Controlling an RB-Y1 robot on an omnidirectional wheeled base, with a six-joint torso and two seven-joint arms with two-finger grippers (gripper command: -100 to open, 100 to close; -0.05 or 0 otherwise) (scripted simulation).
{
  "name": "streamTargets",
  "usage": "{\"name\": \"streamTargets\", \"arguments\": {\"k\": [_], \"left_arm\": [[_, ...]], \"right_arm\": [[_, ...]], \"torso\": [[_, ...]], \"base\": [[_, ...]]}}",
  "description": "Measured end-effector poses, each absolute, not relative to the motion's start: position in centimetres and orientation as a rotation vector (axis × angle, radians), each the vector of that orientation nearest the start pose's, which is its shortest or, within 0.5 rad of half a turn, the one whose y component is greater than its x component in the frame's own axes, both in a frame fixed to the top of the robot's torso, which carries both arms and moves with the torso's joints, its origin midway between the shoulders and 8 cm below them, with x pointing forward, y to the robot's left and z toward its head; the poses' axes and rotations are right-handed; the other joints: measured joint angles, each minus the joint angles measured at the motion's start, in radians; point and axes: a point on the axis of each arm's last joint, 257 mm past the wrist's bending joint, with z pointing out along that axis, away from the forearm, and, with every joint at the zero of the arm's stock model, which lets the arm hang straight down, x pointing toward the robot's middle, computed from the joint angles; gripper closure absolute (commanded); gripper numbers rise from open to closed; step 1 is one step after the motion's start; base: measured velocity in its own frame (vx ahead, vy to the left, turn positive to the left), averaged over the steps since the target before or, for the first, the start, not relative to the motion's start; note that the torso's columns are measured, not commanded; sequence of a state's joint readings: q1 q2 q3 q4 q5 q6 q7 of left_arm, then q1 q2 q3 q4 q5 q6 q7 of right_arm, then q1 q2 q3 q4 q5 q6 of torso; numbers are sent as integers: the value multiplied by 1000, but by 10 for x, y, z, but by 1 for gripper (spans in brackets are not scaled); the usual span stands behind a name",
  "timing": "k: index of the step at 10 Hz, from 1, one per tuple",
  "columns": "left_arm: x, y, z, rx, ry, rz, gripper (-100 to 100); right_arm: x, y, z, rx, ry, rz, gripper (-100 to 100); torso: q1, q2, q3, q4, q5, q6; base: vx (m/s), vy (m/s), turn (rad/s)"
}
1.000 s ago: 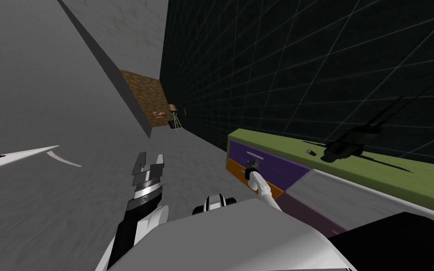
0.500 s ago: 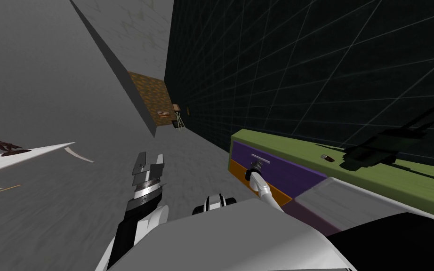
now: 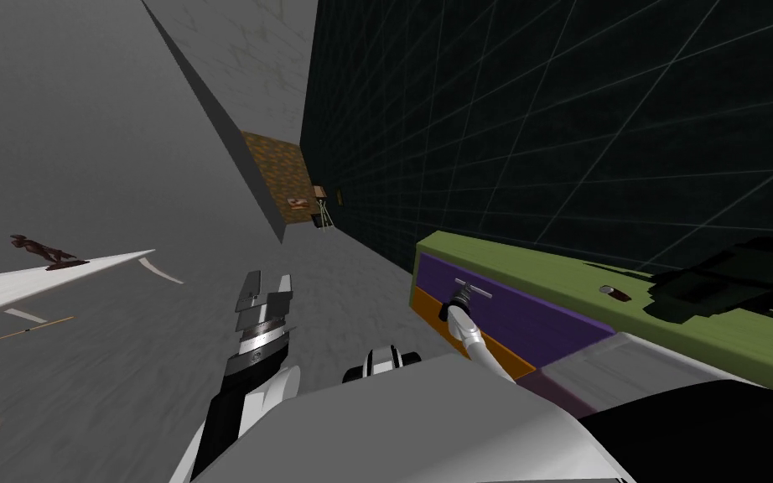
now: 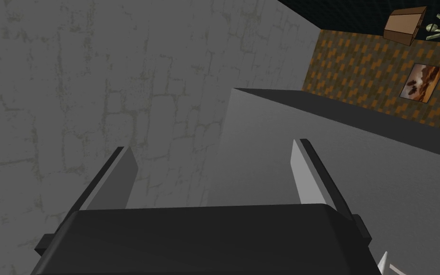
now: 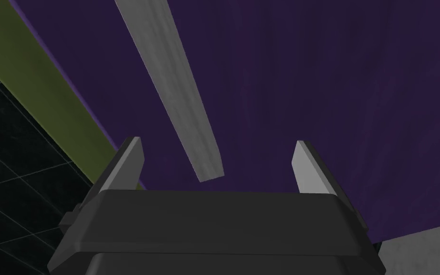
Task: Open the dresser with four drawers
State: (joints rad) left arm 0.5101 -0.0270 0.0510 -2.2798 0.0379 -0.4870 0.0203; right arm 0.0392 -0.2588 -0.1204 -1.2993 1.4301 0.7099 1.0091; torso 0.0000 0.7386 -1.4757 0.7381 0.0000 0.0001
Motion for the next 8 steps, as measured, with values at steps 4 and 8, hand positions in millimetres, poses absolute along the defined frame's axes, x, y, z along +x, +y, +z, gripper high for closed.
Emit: {"name": "streamTargets", "arguments": {"k": [4, 8], "left_arm": [[340, 305, 19, -719, 570, -1284, 0], [340, 305, 20, -719, 570, -1284, 0]], "right_arm": [[408, -558, -310, -395, 1941, -1618, 100], [413, -551, -307, -401, 1938, -1614, 100]], "torso": [[0, 0, 0, 0, 0, 0], [2, 2, 1, 0, 1, 0]], "base": [[-13, 20, 0], [-115, 153, -21]]}}
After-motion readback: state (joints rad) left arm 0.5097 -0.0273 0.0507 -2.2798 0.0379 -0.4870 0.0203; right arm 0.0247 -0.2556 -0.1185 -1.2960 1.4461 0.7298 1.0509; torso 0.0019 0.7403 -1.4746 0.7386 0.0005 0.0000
